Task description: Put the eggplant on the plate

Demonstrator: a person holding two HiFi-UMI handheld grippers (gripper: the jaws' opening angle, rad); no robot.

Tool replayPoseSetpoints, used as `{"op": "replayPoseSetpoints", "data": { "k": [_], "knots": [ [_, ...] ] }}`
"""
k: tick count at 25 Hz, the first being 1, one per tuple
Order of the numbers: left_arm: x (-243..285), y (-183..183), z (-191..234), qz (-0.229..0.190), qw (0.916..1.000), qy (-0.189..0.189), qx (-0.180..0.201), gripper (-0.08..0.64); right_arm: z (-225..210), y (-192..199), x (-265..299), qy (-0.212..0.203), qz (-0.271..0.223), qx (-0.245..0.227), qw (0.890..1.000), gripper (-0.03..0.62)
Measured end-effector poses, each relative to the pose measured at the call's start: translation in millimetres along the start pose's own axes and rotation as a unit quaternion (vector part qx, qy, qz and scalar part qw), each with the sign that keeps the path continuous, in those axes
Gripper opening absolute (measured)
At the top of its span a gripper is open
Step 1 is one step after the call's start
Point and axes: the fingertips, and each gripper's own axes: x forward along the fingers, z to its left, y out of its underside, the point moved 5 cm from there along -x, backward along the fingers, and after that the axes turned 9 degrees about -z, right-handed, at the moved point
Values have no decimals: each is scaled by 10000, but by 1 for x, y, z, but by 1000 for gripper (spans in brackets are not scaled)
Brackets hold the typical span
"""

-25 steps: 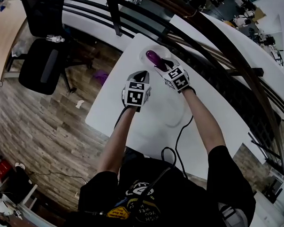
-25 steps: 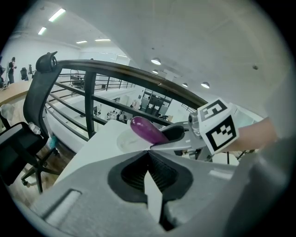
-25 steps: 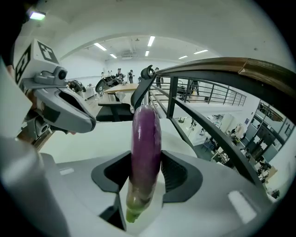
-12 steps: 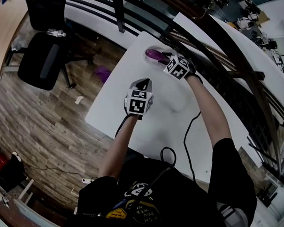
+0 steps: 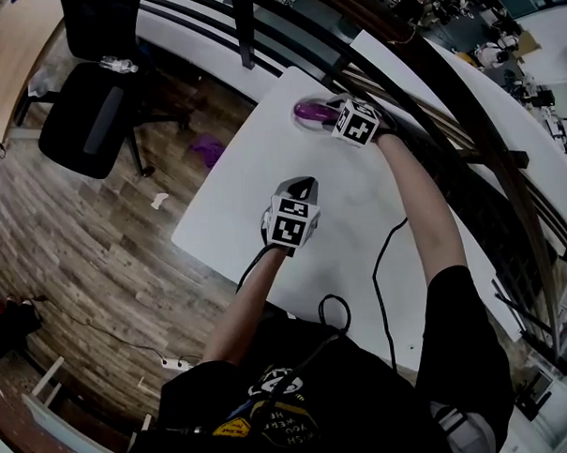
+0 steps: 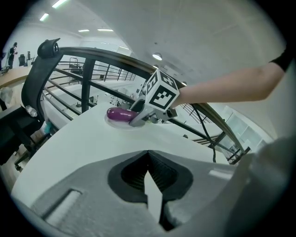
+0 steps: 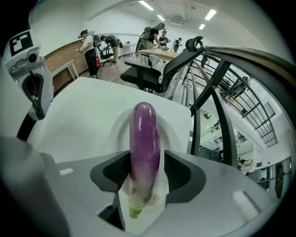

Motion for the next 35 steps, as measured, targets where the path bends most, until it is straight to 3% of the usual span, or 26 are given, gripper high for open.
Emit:
{"op": "replayPoseSetpoints", "data": {
  "k": [4,8,10,15,21,30,33,35],
  "knots": [
    [-10,-2,3,-36,10000,-44,60,5,2,4,-10,66,-354,516,9980,295],
    [-29,-2,4,-133,9998,-133,103,5,23,13,-46,448,-914,903,9907,289],
    [-43,-4,1,-213,9995,-189,118,5,46,13,-71,640,-1444,1173,9804,234],
    [-77,-10,-21,-459,9984,-261,198,5,134,9,-134,938,-2607,1718,9454,129],
    [-121,-7,-70,-897,9945,-369,402,5,218,1,-214,1784,-3469,1998,8988,11],
    [-207,20,-179,-1681,9825,-473,646,5,334,8,-326,2464,-4210,2700,8302,3],
    [-225,29,-209,-1828,9785,-525,800,5,372,16,-342,2313,-4499,3228,7999,3],
    [-237,39,-229,-1922,9761,-557,852,5,403,21,-342,2069,-4554,3486,7926,2]
  ]
}}
